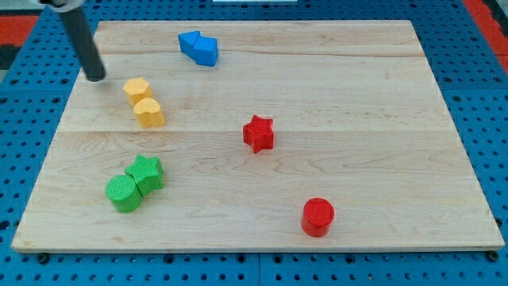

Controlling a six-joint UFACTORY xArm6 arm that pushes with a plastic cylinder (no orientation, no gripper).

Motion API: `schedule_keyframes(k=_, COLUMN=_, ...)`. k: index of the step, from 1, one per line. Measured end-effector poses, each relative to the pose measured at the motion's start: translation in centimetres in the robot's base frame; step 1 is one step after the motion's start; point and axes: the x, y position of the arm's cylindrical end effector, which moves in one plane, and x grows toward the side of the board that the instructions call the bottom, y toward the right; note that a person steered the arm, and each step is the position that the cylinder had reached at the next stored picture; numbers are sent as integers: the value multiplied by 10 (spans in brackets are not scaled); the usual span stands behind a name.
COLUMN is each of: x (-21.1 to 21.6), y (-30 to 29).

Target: Move the yellow hexagon top left to the red star

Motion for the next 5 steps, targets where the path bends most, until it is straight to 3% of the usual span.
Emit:
schedule_keyframes(k=1, x=30, y=22)
schedule_keyframes(k=3, x=27, y=112)
schedule_keyframes(k=5, x=24, y=123)
